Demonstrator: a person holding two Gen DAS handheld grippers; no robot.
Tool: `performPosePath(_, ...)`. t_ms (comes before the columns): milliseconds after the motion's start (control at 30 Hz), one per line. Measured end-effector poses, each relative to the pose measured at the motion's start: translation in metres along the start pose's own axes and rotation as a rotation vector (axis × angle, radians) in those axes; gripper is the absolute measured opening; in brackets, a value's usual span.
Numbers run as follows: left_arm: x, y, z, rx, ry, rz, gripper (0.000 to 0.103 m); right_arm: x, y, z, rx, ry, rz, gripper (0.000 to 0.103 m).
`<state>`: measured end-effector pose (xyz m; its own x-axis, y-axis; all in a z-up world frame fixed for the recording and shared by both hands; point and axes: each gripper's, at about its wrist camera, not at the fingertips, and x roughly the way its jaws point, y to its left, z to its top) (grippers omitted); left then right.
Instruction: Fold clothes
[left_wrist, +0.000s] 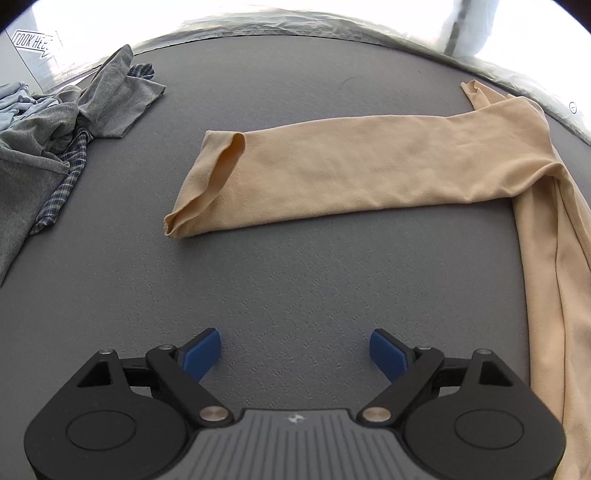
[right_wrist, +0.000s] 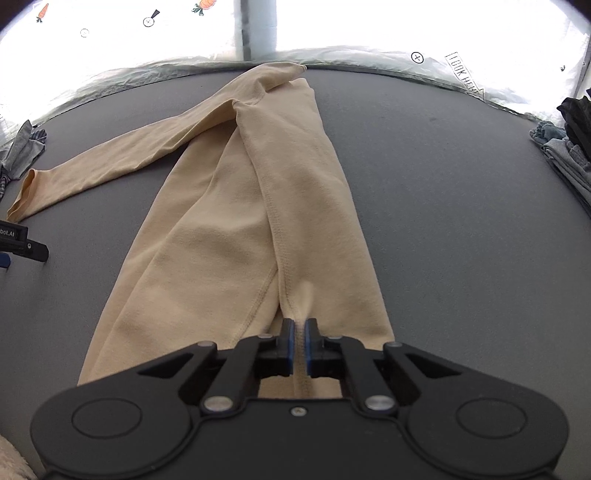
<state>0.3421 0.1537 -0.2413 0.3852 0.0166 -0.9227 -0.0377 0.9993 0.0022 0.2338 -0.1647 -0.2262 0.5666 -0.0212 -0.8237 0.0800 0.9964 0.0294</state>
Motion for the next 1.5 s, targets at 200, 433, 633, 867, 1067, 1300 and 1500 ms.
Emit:
performPosePath(200, 0.000, -0.001, 0.000, 0.001, 0.001, 0.001, 0.090, -0.008, -0.012, 0.007, 0.138, -0.042, 0.176, 0.006)
performPosePath(433, -0.001, 0.003, 0.002, -0.008, 0.009, -0.017, 0.091, 0.010, -0.001, 0.005, 0.108, 0.046, 0.174, 0.017)
performPosePath(633, -0.010, 0.020, 0.015, -0.085, -0.009, -0.022, 0.091, -0.003, -0.001, 0.026, 0.103, -0.024, 0.167, 0.024)
performPosePath(867, -0.008, 0.037, 0.050, -0.087, -0.069, 0.098, 0.091, 0.016, -0.005, 0.074, 0.110, -0.075, 0.138, 0.026)
performPosePath(1067, 0.011, 0.045, 0.080, -0.088, -0.055, 0.094, 0.091, 0.052, -0.007, 0.136, 0.119, -0.115, 0.134, 0.027)
performPosePath(1300, 0.040, 0.047, 0.108, -0.150, -0.009, 0.056, 0.090, 0.110, -0.010, 0.198, 0.144, -0.124, 0.120, 0.028)
performPosePath(1500, 0.049, 0.042, 0.124, -0.143, -0.009, 0.033, 0.083, 0.157, -0.013, 0.234, 0.204, -0.133, 0.143, 0.036)
